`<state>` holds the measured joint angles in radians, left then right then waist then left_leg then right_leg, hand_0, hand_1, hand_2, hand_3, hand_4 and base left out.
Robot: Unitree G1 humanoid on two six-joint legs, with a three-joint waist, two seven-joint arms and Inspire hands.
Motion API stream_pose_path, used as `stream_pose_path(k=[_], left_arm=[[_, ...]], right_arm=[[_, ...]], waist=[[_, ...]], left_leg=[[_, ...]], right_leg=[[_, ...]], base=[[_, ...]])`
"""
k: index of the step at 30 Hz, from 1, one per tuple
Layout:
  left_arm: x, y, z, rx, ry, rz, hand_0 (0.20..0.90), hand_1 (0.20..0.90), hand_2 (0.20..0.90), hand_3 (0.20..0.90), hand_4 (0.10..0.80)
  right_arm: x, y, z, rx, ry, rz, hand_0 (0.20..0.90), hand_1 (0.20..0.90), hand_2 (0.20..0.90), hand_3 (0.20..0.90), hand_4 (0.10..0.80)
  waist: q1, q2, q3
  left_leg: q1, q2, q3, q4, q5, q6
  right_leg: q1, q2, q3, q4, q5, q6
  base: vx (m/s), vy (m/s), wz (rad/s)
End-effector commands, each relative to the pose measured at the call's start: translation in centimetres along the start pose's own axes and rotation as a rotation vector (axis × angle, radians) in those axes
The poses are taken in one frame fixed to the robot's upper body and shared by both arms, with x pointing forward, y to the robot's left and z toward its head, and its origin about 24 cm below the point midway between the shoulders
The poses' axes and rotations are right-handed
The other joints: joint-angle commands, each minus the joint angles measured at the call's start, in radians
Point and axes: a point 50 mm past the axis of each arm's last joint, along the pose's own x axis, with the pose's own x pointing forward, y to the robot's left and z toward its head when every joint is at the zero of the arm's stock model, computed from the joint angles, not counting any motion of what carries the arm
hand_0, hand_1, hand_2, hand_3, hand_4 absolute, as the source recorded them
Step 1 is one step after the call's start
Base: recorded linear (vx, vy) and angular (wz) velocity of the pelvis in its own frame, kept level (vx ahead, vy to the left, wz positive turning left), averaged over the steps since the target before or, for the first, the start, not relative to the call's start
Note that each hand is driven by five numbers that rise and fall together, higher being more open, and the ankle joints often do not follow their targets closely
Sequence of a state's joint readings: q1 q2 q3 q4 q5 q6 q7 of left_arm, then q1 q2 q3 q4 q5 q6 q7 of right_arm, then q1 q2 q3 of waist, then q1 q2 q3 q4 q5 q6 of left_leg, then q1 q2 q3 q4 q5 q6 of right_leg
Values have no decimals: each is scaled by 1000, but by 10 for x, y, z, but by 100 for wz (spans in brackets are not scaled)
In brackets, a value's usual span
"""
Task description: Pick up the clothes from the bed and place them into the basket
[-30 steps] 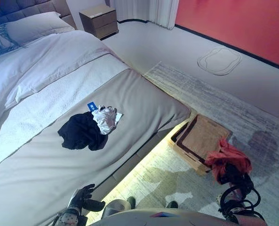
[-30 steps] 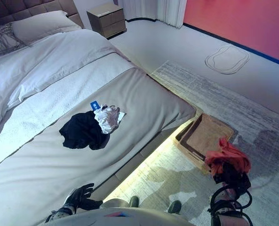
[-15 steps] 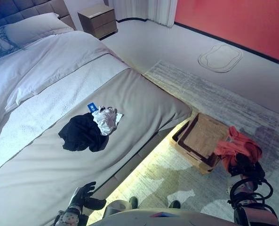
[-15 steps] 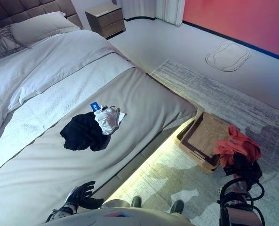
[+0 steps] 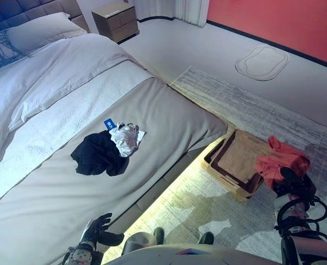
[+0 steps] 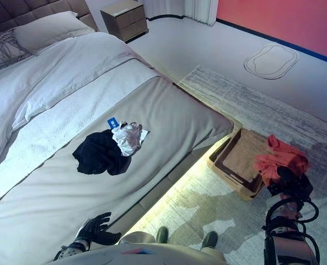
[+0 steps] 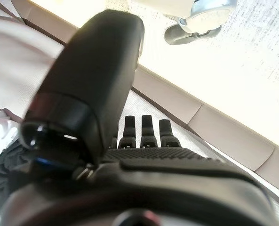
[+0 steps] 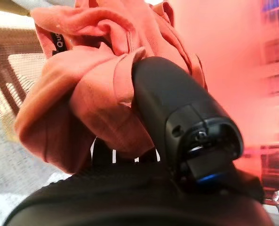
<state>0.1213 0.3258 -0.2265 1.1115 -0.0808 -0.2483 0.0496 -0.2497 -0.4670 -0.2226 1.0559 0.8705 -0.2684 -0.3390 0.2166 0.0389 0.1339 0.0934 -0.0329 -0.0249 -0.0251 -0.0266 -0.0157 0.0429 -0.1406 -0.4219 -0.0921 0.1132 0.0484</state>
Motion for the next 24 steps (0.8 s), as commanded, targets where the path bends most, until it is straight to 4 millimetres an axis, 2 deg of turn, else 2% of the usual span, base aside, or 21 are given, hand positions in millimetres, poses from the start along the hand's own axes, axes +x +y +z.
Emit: stream_pose_path(k=[1, 7, 17, 19, 24], left_arm=[[2, 13, 8, -6, -47, 36, 900, 900, 900, 900, 800], [2, 13, 7, -7, -44, 37, 900, 900, 900, 900, 800], [1, 16, 3, -7, -36, 44, 900, 900, 900, 900, 800], [1, 16, 3, -9, -33, 46, 900, 900, 900, 900, 800], [0, 16, 1, -9, -21, 38, 900, 900, 900, 900, 800]], right_arm=[[6, 36, 83, 14, -282, 161, 300, 300, 300, 200, 100], [4, 50, 87, -14, -289, 223, 300, 300, 300, 200, 100], [5, 60, 96, -58, -287, 297, 300, 300, 300, 200, 100], [6, 61, 96, -83, -275, 310, 900, 900, 900, 900, 800], [9, 62, 100, -107, -255, 309, 900, 900, 900, 900, 800]], waist=[[25, -1, -37], [34, -3, -35], [47, -6, -37], [50, -6, -37], [55, -8, -40]], left_leg=[[-74, 42, 42, -46, 60, -64], [-77, 43, 33, -44, 61, -66], [-74, 40, 24, -44, 58, -67], [-75, 39, 23, -45, 58, -66], [-76, 35, 20, -47, 58, -65]], right_leg=[[83, 14, -42, 95, -156, 22], [82, 12, -47, 99, -160, 20], [90, 10, -54, 94, -162, 22], [90, 9, -56, 94, -162, 22], [89, 10, -59, 92, -162, 23]], base=[[35, 1, 1], [26, 2, 0], [21, 5, 1], [0, 0, 0], [4, 1, 3]])
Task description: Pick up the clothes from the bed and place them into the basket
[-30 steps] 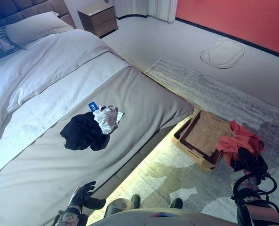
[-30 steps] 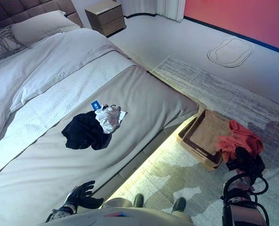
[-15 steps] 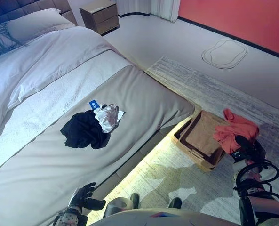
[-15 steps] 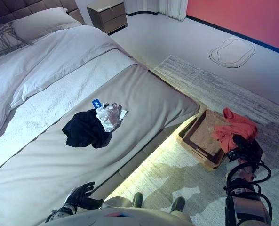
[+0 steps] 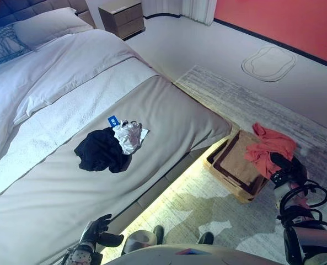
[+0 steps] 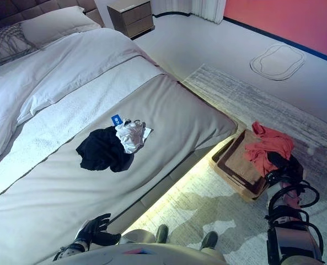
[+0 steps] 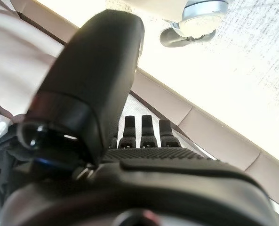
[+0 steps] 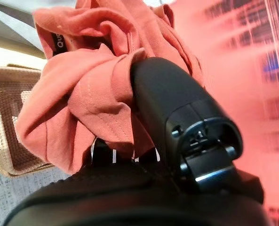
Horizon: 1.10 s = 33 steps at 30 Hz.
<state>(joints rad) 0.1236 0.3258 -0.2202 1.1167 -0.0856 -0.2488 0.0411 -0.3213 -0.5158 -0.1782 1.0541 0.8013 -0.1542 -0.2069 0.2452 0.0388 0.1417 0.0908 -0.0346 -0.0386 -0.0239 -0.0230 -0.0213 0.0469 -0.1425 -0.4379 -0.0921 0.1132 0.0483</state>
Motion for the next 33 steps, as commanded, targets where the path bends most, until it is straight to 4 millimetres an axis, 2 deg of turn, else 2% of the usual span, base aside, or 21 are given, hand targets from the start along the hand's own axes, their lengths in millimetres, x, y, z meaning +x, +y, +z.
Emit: stream_pose_path(k=[1, 8, 21, 28, 33], left_arm=[[1, 15, 2, -2, -27, 41, 900, 900, 900, 900, 800], [0, 15, 1, -11, -18, 40, 900, 900, 900, 900, 800], [2, 11, 5, -19, -35, 38, 900, 900, 900, 900, 800], [3, 11, 8, -27, -42, 41, 900, 900, 900, 900, 800], [4, 11, 8, -43, -38, 47, 900, 900, 900, 900, 800]], right_arm=[[9, 19, 87, -22, -276, 91, 900, 900, 900, 900, 800], [9, 19, 82, -9, -253, 83, 900, 900, 900, 900, 800], [8, 11, 51, 14, -184, 77, 900, 900, 900, 900, 800], [7, 7, 41, 17, -166, 81, 900, 900, 900, 900, 800], [7, 13, 40, 0, -155, 107, 900, 900, 900, 900, 800]], waist=[[27, -7, -47], [27, -6, -48], [12, -5, -49], [15, -11, -53], [35, -20, -53]], left_leg=[[-73, 37, 33, -49, 54, -59], [-74, 34, 34, -51, 52, -58], [-70, 38, 50, -58, 52, -59], [-70, 42, 53, -59, 53, -63], [-74, 46, 44, -56, 58, -67]], right_leg=[[85, 12, -43, 91, -162, 24], [85, 12, -44, 89, -161, 26], [87, 17, -38, 76, -155, 29], [91, 25, -38, 69, -155, 27], [98, 36, -45, 69, -162, 20]], base=[[-1, 4, 11], [-7, 5, 6], [-40, 2, 0], [-56, -2, 1], [-76, -16, 6]])
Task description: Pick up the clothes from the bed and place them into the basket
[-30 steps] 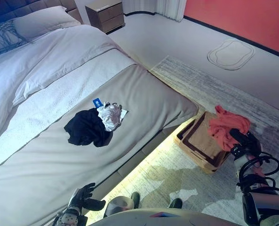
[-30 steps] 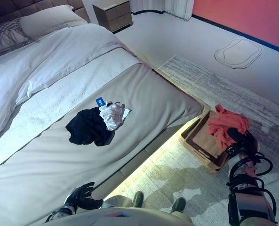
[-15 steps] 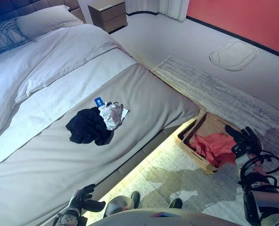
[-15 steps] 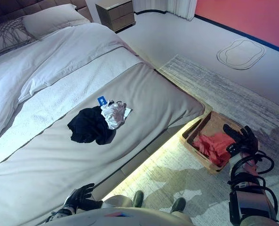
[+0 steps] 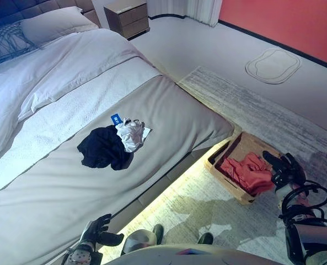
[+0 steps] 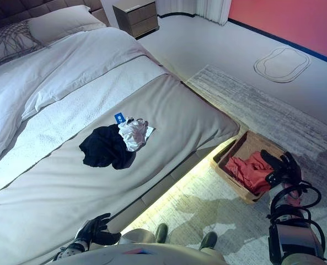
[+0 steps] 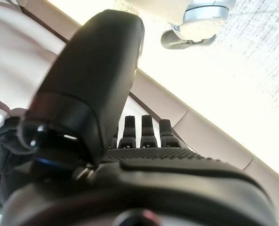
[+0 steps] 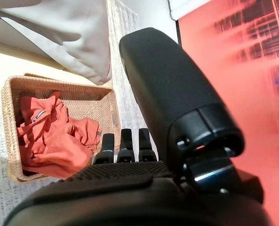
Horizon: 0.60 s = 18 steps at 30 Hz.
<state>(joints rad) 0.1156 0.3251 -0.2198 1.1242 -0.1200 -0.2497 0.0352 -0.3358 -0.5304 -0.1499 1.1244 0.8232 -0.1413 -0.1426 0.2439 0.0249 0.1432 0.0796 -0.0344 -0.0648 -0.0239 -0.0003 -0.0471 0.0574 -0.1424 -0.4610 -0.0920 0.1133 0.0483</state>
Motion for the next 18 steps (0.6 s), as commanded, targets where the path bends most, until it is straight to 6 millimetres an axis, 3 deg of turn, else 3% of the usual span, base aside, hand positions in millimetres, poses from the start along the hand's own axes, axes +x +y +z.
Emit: stream_pose_path(k=[1, 7, 9, 10, 12, 13, 15, 18], left_arm=[[3, 11, 8, -16, -40, 48, 900, 900, 900, 900, 800], [1, 13, 1, -53, -12, 78, 900, 900, 900, 900, 800], [-1, 14, -4, -58, -2, 83, 900, 900, 900, 900, 800], [-1, 13, -5, -47, 3, 74, 900, 900, 900, 900, 800], [3, 11, 5, 1, -8, 45, 900, 900, 900, 900, 800], [6, 11, 11, 16, -15, 35, 900, 900, 900, 900, 800], [8, 10, 14, -8, -12, 47, 900, 900, 900, 900, 800], [8, 10, 15, -35, -20, 62, 900, 900, 900, 900, 800]], right_arm=[[4, 20, 47, 8, -201, 93, 900, 900, 900, 900, 800], [2, 38, 42, -96, -195, 129, 900, 900, 900, 900, 800], [3, 43, 43, -127, -196, 136, 900, 900, 900, 900, 800], [3, 41, 43, -158, -199, 121, 900, 900, 900, 900, 800], [5, 23, 47, -252, -203, 39, 900, 900, 900, 900, 800], [5, 16, 50, -299, -207, 19, 900, 900, 900, 900, 800], [6, 13, 51, -381, -200, 26, 900, 900, 900, 900, 800], [7, 13, 48, -455, -169, 51, 900, 900, 900, 900, 800]], waist=[[46, -9, -53], [101, -19, -51], [108, -21, -49], [97, -22, -48], [46, -30, -43], [34, -33, -37], [35, -32, -32], [32, -29, -40]], left_leg=[[-63, 48, 64, -54, 37, -43], [-76, 52, 30, -54, 53, -52], [-83, 61, 53, -51, 61, -59], [-89, 86, 153, -42, 72, -67], [-91, 142, 406, -22, 77, -93], [-99, 148, 452, 4, 72, -88], [-114, 131, 419, -21, 85, -78], [-87, 108, 417, -38, 73, -39]], right_leg=[[90, 39, -26, 71, -165, 17], [112, 60, -50, 63, -179, 1], [118, 65, -65, 57, -177, 1], [125, 61, -99, 51, -168, 7], [149, 47, -173, 33, -151, 31], [150, 34, -202, 42, -145, 35], [149, 22, -193, 72, -155, 44], [147, 2, -171, 122, -174, 50]], base=[[-72, -31, 13], [-34, -18, 11], [-21, 68, 19], [47, 103, 22], [7, 166, 88], [-39, 216, 190], [70, 198, 171], [132, 156, 23]])
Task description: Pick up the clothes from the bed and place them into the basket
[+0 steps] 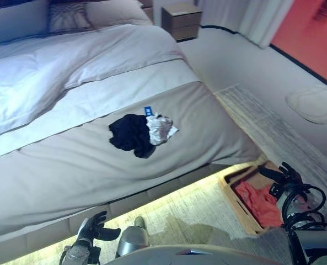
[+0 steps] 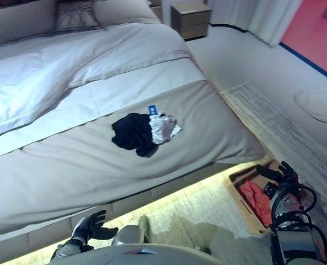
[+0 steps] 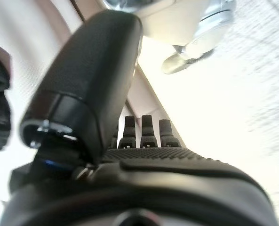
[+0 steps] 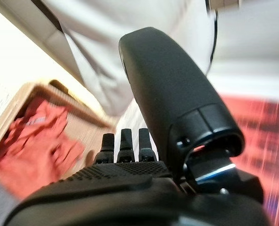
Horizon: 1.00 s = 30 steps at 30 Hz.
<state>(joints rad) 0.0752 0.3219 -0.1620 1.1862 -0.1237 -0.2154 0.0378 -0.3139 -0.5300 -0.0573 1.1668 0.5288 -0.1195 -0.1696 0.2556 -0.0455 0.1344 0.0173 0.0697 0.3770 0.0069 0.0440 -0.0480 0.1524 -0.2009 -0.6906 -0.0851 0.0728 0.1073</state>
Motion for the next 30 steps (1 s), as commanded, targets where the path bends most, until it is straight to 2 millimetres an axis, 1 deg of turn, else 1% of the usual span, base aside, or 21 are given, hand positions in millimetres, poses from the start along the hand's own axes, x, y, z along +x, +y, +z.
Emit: stream_pose_path(k=[1, 2, 3, 4, 5, 6, 7, 8, 9, 10, 13, 14, 16, 17, 18, 19, 23, 25, 27, 28, 30], left_arm=[[3, 1, 17, 3, -77, 20, 900, 900, 900, 900, 800], [4, 5, 19, 2, -84, 20, 900, 900, 900, 900, 800], [4, 7, 21, 8, -91, 15, 900, 900, 900, 900, 800], [5, 8, 25, 18, -102, 7, 900, 900, 900, 900, 800], [6, 10, 31, 37, -117, -3, 900, 900, 900, 900, 800], [7, 11, 35, 56, -129, -11, 900, 900, 900, 900, 800], [8, 12, 42, 75, -142, -15, 900, 900, 900, 900, 800], [9, 13, 47, 69, -150, -4, 900, 900, 900, 900, 800], [10, 14, 52, 66, -157, 4, 900, 900, 900, 900, 800], [11, 15, 57, 67, -162, 10, 900, 900, 900, 900, 800], [13, 24, 69, 80, -175, 37, 900, 900, 900, 900, 800], [13, 27, 70, 83, -167, 51, 900, 900, 900, 900, 800], [13, 33, 70, 92, -163, 70, 900, 900, 900, 900, 800], [13, 34, 70, 92, -164, 74, 900, 900, 900, 900, 800], [13, 38, 72, 104, -169, 87, 900, 900, 900, 900, 800], [12, 37, 66, 91, -156, 105, 900, 900, 900, 900, 800], [10, 37, 57, 96, -135, 110, 900, 900, 900, 900, 800], [9, 34, 54, 74, -138, 117, 900, 900, 900, 900, 800], [9, 32, 56, 65, -153, 115, 900, 900, 900, 900, 800], [9, 31, 57, 54, -172, 110, 900, 900, 900, 900, 800], [8, 30, 60, 41, -200, 104, 900, 900, 900, 900, 800]], right_arm=[[8, -9, 67, -89, -196, -1, 900, 900, 900, 900, 800], [8, -11, 60, -128, -174, 3, 900, 900, 900, 900, 800], [8, -12, 56, -136, -160, 2, 900, 900, 900, 900, 800], [8, -13, 52, -142, -147, -1, 900, 900, 900, 900, 800], [7, -14, 46, -150, -132, -1, 900, 900, 900, 900, 800], [6, -14, 41, -157, -123, -2, 900, 900, 900, 900, 800], [5, -13, 34, -158, -111, -8, 900, 900, 900, 900, 800], [4, -10, 29, -160, -106, -7, 900, 900, 900, 900, 800], [3, -9, 26, -160, -103, -9, 900, 900, 900, 900, 800], [2, -9, 23, -163, -102, -10, 900, 900, 900, 900, 800], [1, -10, 21, -141, -107, 1, 900, 900, 900, 900, 800], [0, -12, 18, -136, -106, 5, 900, 900, 900, 900, 800], [0, -12, 18, -117, -118, 8, 900, 900, 900, 900, 800], [0, -12, 19, -114, -121, 11, 900, 900, 900, 900, 800], [0, -9, 21, -90, -131, 10, 900, 900, 900, 900, 800], [1, -8, 24, -83, -140, 11, 900, 900, 900, 900, 800], [2, -3, 32, -71, -161, 10, 900, 900, 900, 900, 800], [3, 2, 46, -47, -192, 11, 900, 900, 900, 900, 800], [4, 7, 56, -29, -224, 10, 900, 900, 900, 900, 800], [4, 11, 69, -8, -260, 20, 900, 900, 900, 900, 800], [3, 15, 88, 24, -315, 28, 900, 900, 900, 900, 800]], waist=[[20, 41, -35], [19, 36, -45], [18, 33, -49], [15, 31, -51], [7, 28, -51], [-3, 32, -50], [-21, 45, -41], [-37, 55, -29], [-52, 53, -18], [-66, 46, -5], [-90, 22, 24], [-104, 10, 30], [-128, -4, 43], [-132, -7, 46], [-131, -10, 58], [-115, -10, 59], [-93, -10, 57], [-74, -5, 74], [-60, 1, 92], [-46, 6, 116], [-28, 14, 151]], left_leg=[[-16, -5, -26, -75, 23, -26], [2, -34, -30, -80, -1, 8], [7, -49, -34, -81, -11, 22], [14, -66, -40, -82, -19, 38], [26, -90, -54, -83, -35, 60], [30, -103, -69, -83, -46, 79], [42, -106, -89, -82, -64, 100], [35, -96, -83, -74, -59, 115], [33, -91, -105, -71, -57, 109], [36, -88, -133, -69, -55, 99], [34, -75, -198, -61, -56, 70], [23, -74, -218, -59, -55, 61], [13, -71, -245, -61, -64, 55], [12, -71, -250, -61, -66, 55], [-8, -63, -281, -67, -61, 58], [-21, -61, -301, -75, -45, 55], [-37, -46, -311, -74, -31, 42], [-64, -32, -319, -61, -17, 24], [-98, -21, -325, -38, -9, 10], [-142, -14, -333, -5, -2, -4], [-204, -5, -341, 47, 3, -18]], right_leg=[[50, 51, 64, 136, -138, -5], [48, 21, 77, 198, -126, 18], [45, 2, 84, 240, -121, 29], [36, -31, 98, 314, -79, 46], [-2, -81, 121, 426, -11, 80], [-41, -117, 160, 537, 30, 101], [-117, -142, 212, 658, 65, 116], [-184, -143, 242, 705, 71, 92], [-215, -108, 288, 660, 43, 76], [-222, -81, 318, 589, 26, 65], [-205, -25, 360, 364, 8, 58], [-206, 0, 389, 254, 23, 59], [-247, 8, 446, 180, 74, 68], [-259, 7, 457, 179, 86, 70], [-256, 29, 483, 165, 44, 66], [-226, 51, 473, 145, 15, 54], [-206, 76, 454, 134, -15, 35], [-205, 87, 443, 132, -31, 18], [-213, 92, 433, 137, -44, 5], [-226, 92, 421, 144, -52, -6], [-253, 86, 395, 161, -61, -21]], base=[[221, 228, 25], [209, 215, 18], [227, 235, 11], [201, 214, 38], [202, 246, 59], [210, 253, 69], [104, 165, 75], [63, 0, 95], [36, -150, 100], [90, -239, 101], [107, -332, 97], [132, -389, 77], [98, -271, 70], [33, -257, 80], [66, -286, 95], [74, -280, 90], [89, -156, 39], [74, -108, 5], [-2, -72, 17], [-49, -74, 23], [-44, -87, 30]])
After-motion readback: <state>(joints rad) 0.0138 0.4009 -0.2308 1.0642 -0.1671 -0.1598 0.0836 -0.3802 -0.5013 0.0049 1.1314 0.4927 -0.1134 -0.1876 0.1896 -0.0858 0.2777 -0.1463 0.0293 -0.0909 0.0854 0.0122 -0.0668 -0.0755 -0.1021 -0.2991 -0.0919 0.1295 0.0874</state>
